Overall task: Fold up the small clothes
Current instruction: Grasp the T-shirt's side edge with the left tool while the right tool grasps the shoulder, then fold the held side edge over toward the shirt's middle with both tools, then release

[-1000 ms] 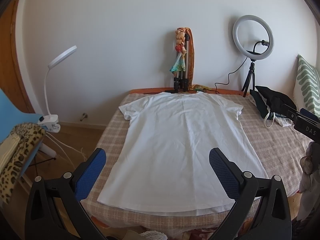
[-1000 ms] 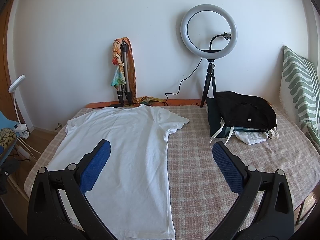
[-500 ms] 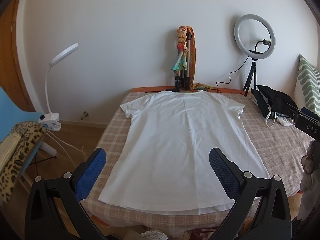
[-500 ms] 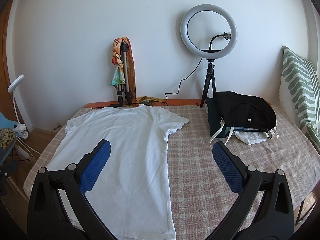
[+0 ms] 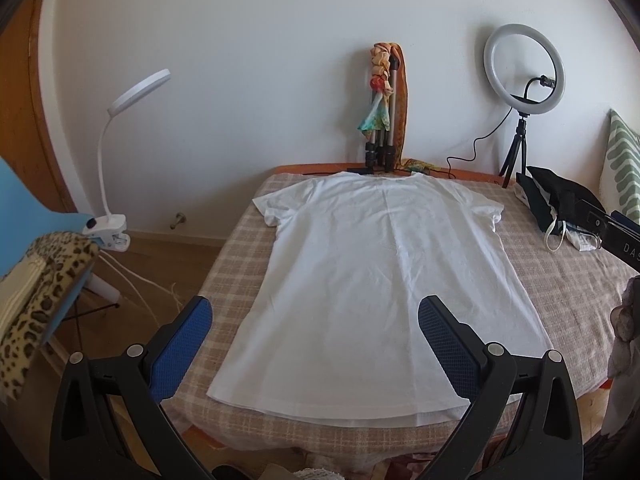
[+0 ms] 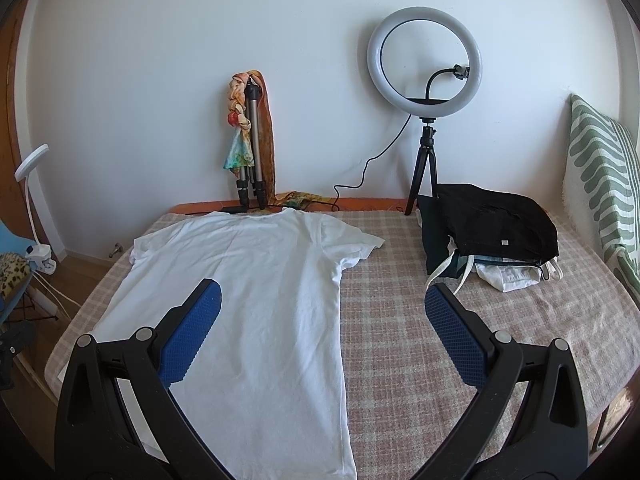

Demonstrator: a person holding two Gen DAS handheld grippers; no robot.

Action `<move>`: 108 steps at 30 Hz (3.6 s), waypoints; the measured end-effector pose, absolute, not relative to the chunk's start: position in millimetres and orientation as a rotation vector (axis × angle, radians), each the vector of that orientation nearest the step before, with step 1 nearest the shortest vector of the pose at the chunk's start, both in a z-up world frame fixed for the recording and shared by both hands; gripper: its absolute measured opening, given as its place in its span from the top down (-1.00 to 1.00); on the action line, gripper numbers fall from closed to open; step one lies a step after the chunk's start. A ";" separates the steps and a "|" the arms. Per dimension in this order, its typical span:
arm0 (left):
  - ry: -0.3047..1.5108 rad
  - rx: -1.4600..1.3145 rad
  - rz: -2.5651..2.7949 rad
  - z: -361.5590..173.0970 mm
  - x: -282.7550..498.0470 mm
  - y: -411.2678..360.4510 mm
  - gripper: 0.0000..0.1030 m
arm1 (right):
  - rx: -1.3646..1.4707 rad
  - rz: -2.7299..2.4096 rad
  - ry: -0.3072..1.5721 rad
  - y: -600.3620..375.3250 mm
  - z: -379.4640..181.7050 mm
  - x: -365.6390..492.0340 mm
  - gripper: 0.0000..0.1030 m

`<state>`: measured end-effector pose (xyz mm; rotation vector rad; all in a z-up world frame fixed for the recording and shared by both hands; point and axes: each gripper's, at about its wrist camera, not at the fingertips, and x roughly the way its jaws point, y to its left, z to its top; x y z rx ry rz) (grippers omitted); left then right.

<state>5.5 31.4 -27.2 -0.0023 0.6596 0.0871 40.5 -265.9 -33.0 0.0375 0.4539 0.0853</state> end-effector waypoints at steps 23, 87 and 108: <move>0.939 -0.260 0.094 -137.2 6.4 146.6 -0.32 | 0.110 0.538 0.701 -136.8 2.2 112.6 -0.72; 0.812 -0.373 -0.152 -126.3 27.7 135.9 0.92 | -0.027 0.612 0.921 108.7 -117.5 399.4 0.90; 0.902 -0.163 -0.401 -128.0 32.1 23.7 0.92 | 0.062 0.364 0.974 -88.8 -126.1 403.7 0.90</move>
